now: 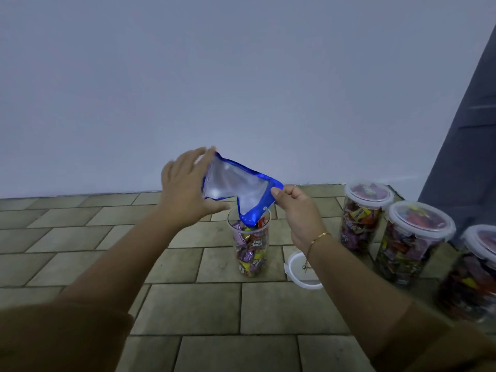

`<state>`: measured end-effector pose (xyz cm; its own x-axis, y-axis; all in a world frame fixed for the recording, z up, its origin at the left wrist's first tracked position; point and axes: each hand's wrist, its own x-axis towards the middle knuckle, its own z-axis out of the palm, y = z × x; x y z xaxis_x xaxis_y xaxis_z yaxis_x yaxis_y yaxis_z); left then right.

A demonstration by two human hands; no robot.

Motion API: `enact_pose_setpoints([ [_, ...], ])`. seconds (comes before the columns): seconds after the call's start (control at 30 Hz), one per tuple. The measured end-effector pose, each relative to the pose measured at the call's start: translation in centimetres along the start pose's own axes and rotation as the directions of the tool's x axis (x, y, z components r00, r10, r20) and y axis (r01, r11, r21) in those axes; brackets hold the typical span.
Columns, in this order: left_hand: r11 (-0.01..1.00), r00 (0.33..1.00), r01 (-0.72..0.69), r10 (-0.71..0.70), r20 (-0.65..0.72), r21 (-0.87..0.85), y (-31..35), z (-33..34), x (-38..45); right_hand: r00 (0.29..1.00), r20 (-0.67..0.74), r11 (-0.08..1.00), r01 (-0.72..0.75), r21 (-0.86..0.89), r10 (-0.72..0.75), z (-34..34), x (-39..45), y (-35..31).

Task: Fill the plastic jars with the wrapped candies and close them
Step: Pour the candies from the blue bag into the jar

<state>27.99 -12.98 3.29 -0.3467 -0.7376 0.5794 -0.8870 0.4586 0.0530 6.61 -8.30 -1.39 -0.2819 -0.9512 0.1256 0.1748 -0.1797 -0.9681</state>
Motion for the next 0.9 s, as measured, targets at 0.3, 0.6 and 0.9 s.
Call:
enact_pose_setpoints([
  [0.3, 0.301, 0.772, 0.569, -0.516, 0.371, -0.765, -0.4, 2.3, -2.0, 0.999, -0.017, 0.999, -0.035, 0.025, 0.035, -0.5, 1.0, 0.2],
  [0.6, 0.428, 0.809, 0.512, -0.530, 0.252, -0.745, -0.3, 1.5, -1.2, 0.997, -0.057, 0.997, 0.040, -0.064, -0.043, -0.4, 2.1, -0.7],
  [0.9, 0.331, 0.793, 0.419, -0.588, 0.163, -0.845, 1.0, 0.8, -2.1, 0.985, 0.169, 0.992, -0.025, -0.126, 0.046, 0.1, 1.1, -1.5],
])
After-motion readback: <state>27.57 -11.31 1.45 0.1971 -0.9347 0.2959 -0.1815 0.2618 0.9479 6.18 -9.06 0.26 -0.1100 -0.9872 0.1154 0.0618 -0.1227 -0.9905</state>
